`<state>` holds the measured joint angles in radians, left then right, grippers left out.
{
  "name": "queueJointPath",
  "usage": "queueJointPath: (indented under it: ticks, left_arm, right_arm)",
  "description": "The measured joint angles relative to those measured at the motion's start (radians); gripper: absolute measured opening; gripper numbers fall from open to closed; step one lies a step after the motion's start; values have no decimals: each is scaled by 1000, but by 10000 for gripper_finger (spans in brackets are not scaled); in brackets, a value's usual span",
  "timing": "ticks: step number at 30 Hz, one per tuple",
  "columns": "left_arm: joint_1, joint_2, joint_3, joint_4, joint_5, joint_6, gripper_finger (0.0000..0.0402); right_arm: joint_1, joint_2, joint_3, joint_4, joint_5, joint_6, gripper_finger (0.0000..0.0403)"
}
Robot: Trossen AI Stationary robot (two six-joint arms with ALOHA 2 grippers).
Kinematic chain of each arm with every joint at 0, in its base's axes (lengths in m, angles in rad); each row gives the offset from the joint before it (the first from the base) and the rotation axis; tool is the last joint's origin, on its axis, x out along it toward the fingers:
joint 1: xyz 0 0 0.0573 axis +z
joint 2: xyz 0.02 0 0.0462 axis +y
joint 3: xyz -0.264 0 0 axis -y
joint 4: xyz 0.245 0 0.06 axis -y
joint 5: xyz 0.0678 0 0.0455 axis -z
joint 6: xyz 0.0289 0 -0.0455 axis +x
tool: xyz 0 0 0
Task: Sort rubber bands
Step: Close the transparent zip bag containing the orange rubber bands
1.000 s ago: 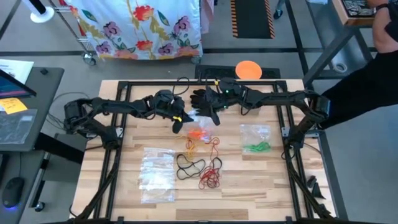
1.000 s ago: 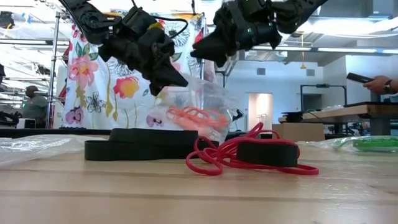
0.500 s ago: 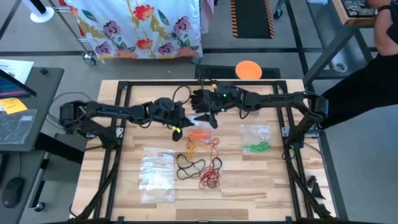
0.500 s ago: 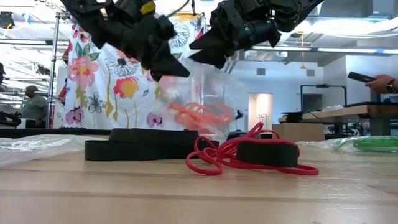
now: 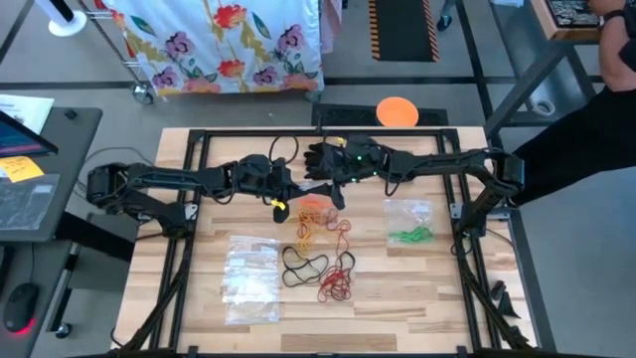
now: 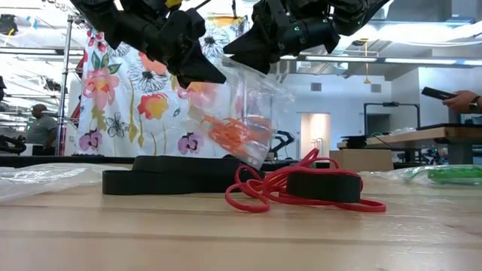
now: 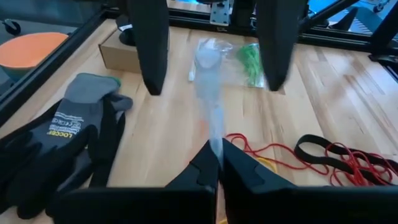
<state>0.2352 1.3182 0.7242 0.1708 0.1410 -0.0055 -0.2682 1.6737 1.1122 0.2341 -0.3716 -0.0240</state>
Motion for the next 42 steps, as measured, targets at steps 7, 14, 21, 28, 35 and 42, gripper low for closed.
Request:
queueJointPath:
  ticks: [7, 14, 21, 28, 35, 42]
  left_arm:
    - [-2, 0, 0, 0, 0, -10, 0]
    - [-2, 1, 0, 4, 1, -15, 0]
    - [-2, 1, 0, 17, 1, -24, 0]
    - [-2, 1, 0, 16, 1, -25, 0]
    - [-2, 1, 0, 28, 1, -29, 0]
    - [-2, 1, 0, 29, 1, -14, 0]
  right_arm:
    - [0, 0, 0, -8, 7, 1, 139]
    - [0, 0, 0, -9, 7, 0, 113]
    - [0, 0, 0, -8, 7, -1, 112]
    - [0, 0, 0, -8, 7, -2, 99]
    - [0, 0, 0, -2, 7, -2, 43]
    - [0, 0, 0, -2, 7, -6, 17]
